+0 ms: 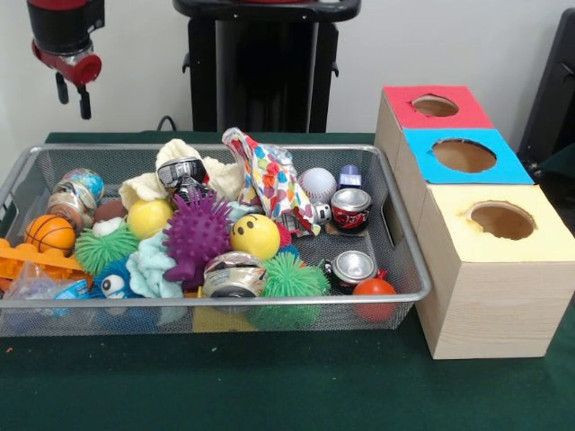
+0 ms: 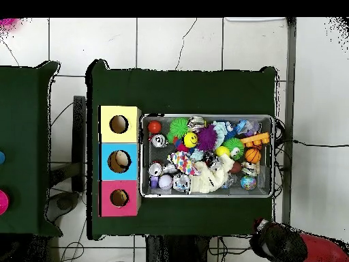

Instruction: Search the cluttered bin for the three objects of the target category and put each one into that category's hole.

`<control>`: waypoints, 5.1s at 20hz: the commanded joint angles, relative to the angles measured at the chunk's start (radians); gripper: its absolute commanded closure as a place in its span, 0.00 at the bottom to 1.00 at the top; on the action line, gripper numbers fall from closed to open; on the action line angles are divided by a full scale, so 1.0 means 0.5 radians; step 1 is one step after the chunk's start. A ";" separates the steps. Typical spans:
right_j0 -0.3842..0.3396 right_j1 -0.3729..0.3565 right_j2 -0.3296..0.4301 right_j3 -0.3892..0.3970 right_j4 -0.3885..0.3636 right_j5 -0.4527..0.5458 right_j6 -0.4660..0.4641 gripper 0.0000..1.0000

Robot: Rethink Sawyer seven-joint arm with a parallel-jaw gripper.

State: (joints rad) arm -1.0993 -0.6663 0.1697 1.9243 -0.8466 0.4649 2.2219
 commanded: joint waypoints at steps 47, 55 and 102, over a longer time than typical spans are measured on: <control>0.125 0.233 0.741 -0.855 -0.211 0.776 -0.965 0.00; 0.341 0.205 0.612 -0.888 -0.323 0.881 -0.705 0.00; 1.155 0.564 0.139 -1.586 -0.011 1.338 -0.225 0.00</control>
State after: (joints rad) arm -0.5424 -0.4760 0.3271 1.2155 -0.7925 1.0854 2.0143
